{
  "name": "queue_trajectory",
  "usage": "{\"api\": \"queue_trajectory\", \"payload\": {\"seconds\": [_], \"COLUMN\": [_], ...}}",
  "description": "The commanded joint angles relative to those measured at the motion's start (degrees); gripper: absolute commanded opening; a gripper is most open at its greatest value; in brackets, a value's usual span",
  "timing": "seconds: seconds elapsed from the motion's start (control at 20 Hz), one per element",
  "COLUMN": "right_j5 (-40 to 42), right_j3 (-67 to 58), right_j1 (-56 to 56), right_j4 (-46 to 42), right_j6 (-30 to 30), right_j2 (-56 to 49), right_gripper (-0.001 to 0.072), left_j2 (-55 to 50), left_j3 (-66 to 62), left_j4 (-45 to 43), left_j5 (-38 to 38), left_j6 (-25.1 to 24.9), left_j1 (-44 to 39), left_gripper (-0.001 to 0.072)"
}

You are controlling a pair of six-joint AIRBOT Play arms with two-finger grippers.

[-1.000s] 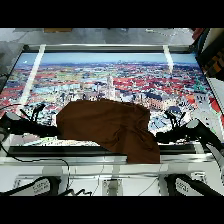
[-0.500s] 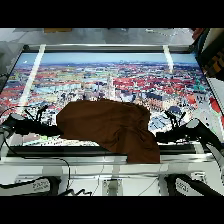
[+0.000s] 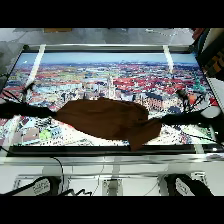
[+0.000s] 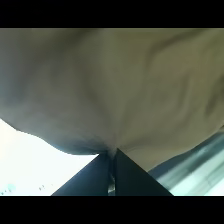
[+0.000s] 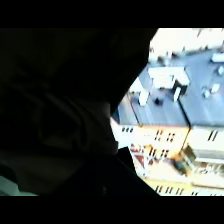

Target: Fold the clothes and pants, and hang the long-sleeved shirts on hangers.

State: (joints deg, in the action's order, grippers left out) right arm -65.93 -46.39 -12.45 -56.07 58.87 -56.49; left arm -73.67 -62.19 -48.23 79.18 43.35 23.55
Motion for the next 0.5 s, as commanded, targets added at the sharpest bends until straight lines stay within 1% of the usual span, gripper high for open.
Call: {"api": "queue_trajectory", "payload": {"seconds": [0.0, 0.1, 0.2, 0.45], "right_j5": [0.4, 1.5, 3.5, 8.2], "right_j3": [-10.1, -16.4, -22.5, -32.7], "right_j1": [-0.1, -0.1, -0.1, -0.1], "right_j4": [-0.2, -1.7, -3.8, -7.1], "right_j6": [0.0, 0.5, 0.7, 0.7], "right_j2": [9.0, 14.4, 19.8, 30.0], "right_gripper": [0.0013, 0.0013, 0.0013, 0.0012], "left_j2": [8.0, 13.8, 20.5, 38.4], "left_j3": [-9.1, -12.1, -12.8, -12.8], "left_j4": [7.4, 10.6, 14.2, 15.1], "left_j5": [1.2, -1.6, -6.6, -23.7], "left_j6": [0.1, 0.1, 0.1, 0.1], "left_j1": [0.2, 0.5, 1.3, 2.3], "left_gripper": [0.0021, 0.0021, 0.0021, 0.0021]}}
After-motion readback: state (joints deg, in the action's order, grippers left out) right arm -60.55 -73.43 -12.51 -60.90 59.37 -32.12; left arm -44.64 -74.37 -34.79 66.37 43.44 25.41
